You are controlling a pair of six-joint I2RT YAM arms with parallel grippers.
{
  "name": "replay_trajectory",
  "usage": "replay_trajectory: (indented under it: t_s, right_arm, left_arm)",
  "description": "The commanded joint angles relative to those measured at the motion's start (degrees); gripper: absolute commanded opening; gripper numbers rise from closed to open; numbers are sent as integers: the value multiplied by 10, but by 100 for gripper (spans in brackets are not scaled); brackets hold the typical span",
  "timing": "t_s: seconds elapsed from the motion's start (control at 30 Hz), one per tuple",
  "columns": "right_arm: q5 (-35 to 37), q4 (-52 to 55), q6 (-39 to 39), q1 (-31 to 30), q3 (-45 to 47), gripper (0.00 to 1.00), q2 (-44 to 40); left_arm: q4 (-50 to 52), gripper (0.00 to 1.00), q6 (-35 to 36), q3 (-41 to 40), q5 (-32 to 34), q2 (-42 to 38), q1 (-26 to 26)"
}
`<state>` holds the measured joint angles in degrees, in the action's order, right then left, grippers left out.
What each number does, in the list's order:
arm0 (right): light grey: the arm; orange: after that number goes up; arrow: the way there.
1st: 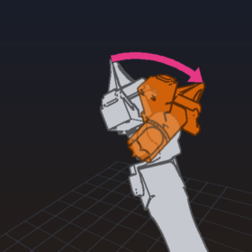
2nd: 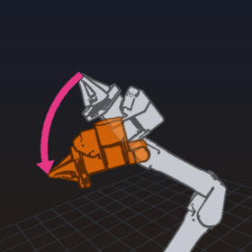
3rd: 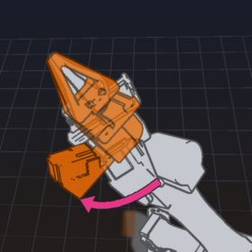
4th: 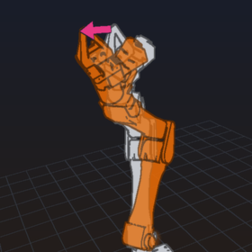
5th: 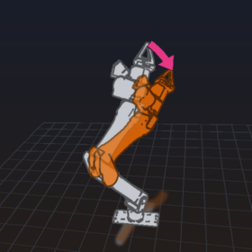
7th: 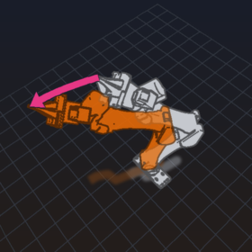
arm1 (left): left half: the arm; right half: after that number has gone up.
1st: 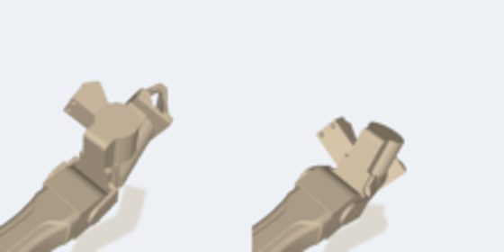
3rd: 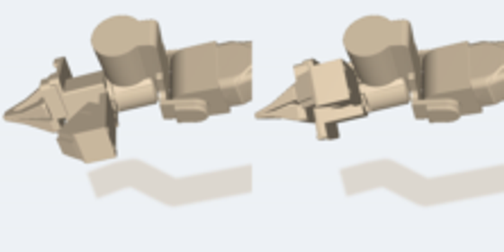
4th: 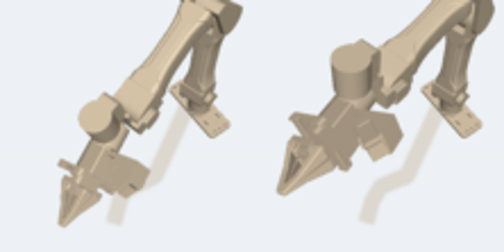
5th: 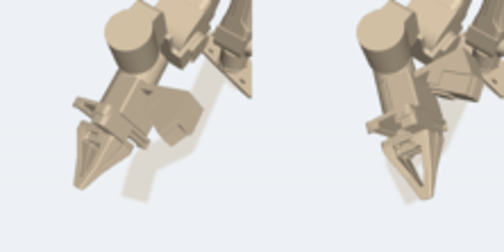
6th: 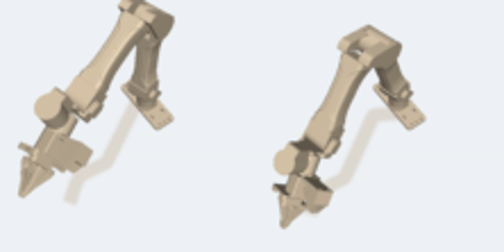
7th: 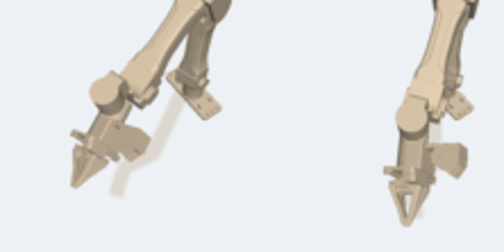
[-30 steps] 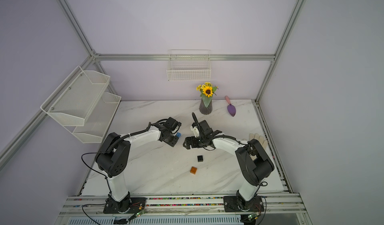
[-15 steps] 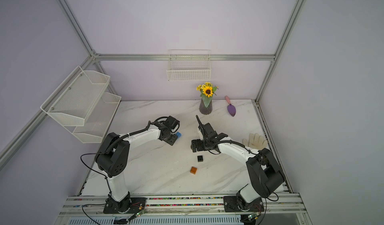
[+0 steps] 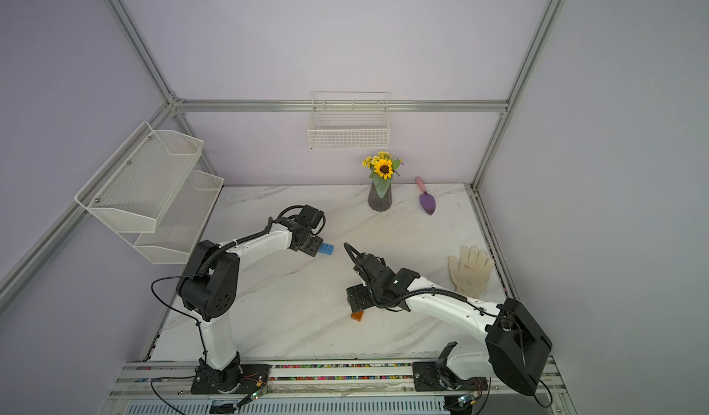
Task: Assemble the letter v with lego
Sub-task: Adjust the lego brick at the center of the board, then pick up the lego brick from the center of the board.
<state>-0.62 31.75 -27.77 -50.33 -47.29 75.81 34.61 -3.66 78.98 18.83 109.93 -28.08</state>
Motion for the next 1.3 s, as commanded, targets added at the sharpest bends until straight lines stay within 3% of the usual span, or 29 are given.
replay_trajectory:
  t_s: [0.0,0.23,0.6,0.63,0.67,1.03,1.17,1.27]
  right_arm:
    - [26,17,-26,-34,15,89,-6]
    - [51,30,-24,-84,17,86,46]
    - [88,30,-11,-91,4,82,93]
    - [89,26,-12,-91,3,82,95]
    - [89,22,-11,-91,3,82,98]
    - [97,16,23,-91,-32,79,156]
    - [95,21,31,-91,-45,71,172]
    - [98,24,38,-91,-49,70,181]
  left_arm:
    - [-23,66,1,12,3,3,7]
    - [-88,67,-20,-64,-8,-54,7]
    - [-133,68,-81,-169,-14,-161,7]
    - [-139,73,-83,-180,-16,-171,7]
    - [-142,100,-83,-188,-17,-178,7]
    - [-183,100,-141,-265,-62,-235,7]
    - [-199,100,-167,-298,-86,-262,4]
    - [-210,100,-186,-325,-95,-280,0]
